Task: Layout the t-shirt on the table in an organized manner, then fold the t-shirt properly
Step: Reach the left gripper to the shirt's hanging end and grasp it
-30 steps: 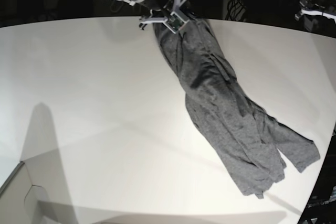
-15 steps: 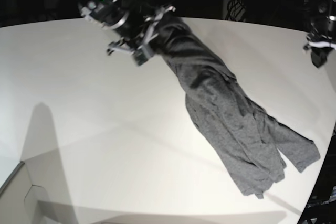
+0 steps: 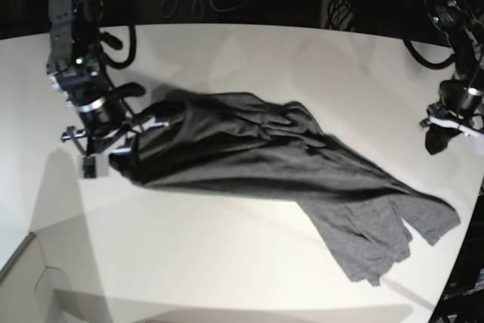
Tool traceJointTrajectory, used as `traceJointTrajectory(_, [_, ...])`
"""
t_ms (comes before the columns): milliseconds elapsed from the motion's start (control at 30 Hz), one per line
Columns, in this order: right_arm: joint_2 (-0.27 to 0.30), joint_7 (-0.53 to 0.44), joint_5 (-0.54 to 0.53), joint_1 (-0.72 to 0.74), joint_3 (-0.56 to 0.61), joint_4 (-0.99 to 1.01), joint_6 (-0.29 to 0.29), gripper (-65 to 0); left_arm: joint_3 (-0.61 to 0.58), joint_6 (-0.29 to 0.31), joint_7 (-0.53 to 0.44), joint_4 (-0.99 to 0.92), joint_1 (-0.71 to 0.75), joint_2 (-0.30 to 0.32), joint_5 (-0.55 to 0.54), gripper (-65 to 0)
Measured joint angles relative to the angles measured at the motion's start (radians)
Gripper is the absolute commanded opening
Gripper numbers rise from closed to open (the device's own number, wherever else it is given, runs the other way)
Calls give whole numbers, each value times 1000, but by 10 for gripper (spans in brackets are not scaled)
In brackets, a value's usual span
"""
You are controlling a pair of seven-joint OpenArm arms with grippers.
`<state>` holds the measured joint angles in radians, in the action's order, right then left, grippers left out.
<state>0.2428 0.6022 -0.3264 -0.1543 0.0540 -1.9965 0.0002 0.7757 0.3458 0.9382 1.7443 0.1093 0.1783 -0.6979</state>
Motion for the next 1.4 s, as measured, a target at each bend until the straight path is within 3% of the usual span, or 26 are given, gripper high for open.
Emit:
traceJointTrajectory(67, [-5,6,-49,12,-32,1,0,-650,-16,-1,0,-28,-16,24,2,-650])
traceJointTrajectory(233, [-62,9,-49,31,-69,6,0,-650,-53,3,-4,-105,-96,67,101,-650])
traceJointTrajectory(533, [-147,11,-46,10,-107,59,0,-650,-51,7,-8,-388,-351,66,362,-650])
traceJointTrajectory(733, [-155,16,-48,-25,-105,58,0,-650,-52,2,-8,-536,-477,63,514,-637])
traceJointTrajectory(800, [-153,2,-47,-39,-105,57,0,-650,-52,2,-14,-534,-481,62,515,-587])
traceJointTrajectory(933, [-148,13,-48,-58,-109,58,0,-650,-50,2,-11,-541,-481,57,531,-395])
traceJointTrajectory(1100, [-124,5,-45,-90,-102,57,0,-650,-52,2,-31,-545,-484,0,531,-210])
traceJointTrajectory(1267, [-121,10,-46,-110,-101,57,0,-650,-200,-2,-312,-666,-518,11,534,-187])
traceJointTrajectory(1400, [-101,4,-48,-129,-101,57,0,-650,-263,6,-395,-830,-566,35,529,-187])
